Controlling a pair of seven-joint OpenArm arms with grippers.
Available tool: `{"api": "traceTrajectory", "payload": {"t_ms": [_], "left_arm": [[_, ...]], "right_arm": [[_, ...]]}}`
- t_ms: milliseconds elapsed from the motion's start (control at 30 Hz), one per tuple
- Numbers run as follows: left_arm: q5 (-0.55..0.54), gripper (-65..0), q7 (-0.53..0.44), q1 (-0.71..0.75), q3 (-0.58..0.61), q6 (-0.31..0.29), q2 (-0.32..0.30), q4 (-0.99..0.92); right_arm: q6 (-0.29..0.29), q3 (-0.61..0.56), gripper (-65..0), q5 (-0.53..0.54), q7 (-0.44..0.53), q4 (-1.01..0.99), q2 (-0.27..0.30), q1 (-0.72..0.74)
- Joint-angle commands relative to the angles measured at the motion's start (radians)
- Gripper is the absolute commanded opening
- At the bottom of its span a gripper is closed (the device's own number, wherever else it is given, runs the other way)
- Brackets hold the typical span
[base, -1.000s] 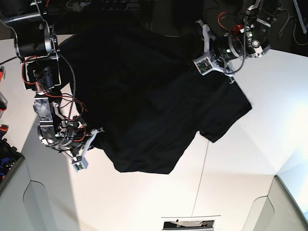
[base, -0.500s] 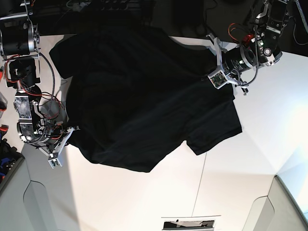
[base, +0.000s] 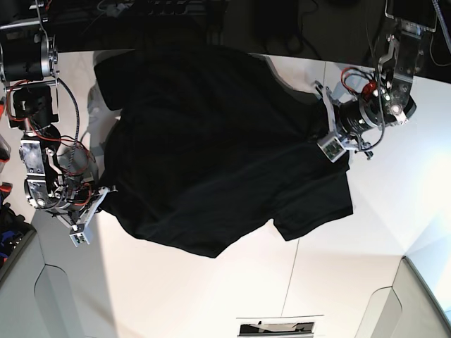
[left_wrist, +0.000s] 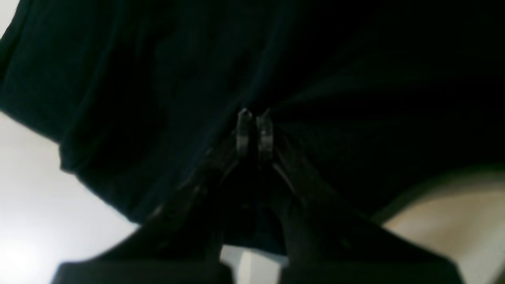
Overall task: Layout the t-shirt on the table in an organized manner, then fold the t-shirt properly
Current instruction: 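Lay the shirt down, stretching it between both grippers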
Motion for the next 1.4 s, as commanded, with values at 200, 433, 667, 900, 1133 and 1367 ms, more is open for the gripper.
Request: {"api": "traceTrajectory", "payload": {"t_ms": [200,433,667,900,1133,1367], "left_arm": [[0.008,-65.0,-0.058,-0.181,-0.006,0.009,-0.042,-0.223],[0.008,-65.0,-0.093,-0.323,-0.006,0.009,-0.064,-0.375],[0.008,-65.0,-0.101,-0.406,-0.006,0.009,-0.067,-0.434],[0.008,-65.0,-0.1,-0.455,-0.006,0.008,-0.067,-0.437],[-0.046,-65.0,-0.1,-0.465,-0.006,-0.004,-0.072,-0.433],[-0.204,-65.0,-0.04,-0.465,-0.006,-0.016,-0.072,-0.296]], "right_arm": [[0.0,0.002,-65.0,-0.008,-0.084,0.006,0.017,0.009],[0.0,0.002,-65.0,-0.004,-0.089,0.006,0.088,-0.003],[0.0,0.002,-65.0,0.065,-0.097,0.006,0.159,-0.003],[0.019,0.002,-65.0,0.121,-0.1,0.006,0.175,-0.003],[0.019,0.005,-65.0,0.204,-0.097,0.009,0.174,0.003],[0.02,0.107,-65.0,0.237,-0.102,0.111,0.174,0.002]]}}
